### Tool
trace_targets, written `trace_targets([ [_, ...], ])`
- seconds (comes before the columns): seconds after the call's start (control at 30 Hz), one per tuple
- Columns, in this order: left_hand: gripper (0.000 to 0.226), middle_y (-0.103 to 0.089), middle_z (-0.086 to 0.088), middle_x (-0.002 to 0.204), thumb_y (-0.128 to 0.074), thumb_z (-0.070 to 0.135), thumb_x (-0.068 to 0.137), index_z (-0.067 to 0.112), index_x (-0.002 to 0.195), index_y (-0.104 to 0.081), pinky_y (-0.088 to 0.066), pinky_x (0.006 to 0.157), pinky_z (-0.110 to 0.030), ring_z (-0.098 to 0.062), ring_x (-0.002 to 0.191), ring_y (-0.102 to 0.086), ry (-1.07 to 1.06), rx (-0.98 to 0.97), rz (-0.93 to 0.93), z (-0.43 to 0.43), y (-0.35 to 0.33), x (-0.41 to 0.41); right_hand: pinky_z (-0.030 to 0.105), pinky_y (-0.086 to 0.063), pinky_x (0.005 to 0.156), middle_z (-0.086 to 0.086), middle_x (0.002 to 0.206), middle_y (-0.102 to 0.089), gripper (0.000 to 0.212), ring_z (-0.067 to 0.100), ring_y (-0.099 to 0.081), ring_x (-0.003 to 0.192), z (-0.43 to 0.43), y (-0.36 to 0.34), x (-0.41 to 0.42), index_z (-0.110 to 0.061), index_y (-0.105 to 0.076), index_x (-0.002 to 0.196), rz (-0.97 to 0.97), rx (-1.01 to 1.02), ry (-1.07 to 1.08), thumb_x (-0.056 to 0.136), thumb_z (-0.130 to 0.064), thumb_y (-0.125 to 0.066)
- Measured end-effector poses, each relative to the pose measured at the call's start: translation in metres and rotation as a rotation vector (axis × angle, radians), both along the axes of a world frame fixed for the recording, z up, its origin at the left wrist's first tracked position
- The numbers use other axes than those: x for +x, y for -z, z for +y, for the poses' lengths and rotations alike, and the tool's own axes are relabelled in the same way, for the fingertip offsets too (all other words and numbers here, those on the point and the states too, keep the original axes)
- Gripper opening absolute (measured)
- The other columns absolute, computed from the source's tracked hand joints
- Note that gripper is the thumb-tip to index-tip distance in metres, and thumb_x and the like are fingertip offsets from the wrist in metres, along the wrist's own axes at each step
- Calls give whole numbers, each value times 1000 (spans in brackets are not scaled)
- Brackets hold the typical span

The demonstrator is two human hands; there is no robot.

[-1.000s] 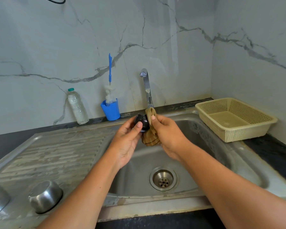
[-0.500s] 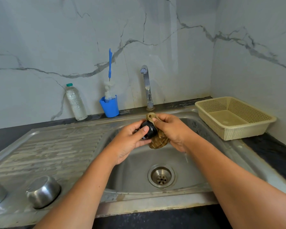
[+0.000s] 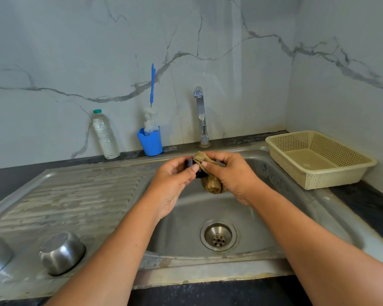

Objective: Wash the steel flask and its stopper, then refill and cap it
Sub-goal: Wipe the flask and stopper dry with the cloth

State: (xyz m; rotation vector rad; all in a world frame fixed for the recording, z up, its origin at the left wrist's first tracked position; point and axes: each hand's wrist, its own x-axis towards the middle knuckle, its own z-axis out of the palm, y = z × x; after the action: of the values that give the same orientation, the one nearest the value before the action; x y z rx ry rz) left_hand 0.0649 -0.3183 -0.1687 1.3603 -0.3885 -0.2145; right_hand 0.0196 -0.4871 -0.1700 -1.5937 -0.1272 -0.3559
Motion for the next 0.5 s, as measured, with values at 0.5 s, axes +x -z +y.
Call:
trace_targets([
  [0.5, 37, -75, 3, 121, -67, 6, 99, 29, 127, -69, -55, 105, -37, -13, 116, -69, -119, 287, -268, 0, 7, 5, 39, -55, 104, -10, 122, -74, 31, 8, -69, 114, 0, 2, 5, -24, -76, 119, 7, -40, 75, 90, -12, -77],
])
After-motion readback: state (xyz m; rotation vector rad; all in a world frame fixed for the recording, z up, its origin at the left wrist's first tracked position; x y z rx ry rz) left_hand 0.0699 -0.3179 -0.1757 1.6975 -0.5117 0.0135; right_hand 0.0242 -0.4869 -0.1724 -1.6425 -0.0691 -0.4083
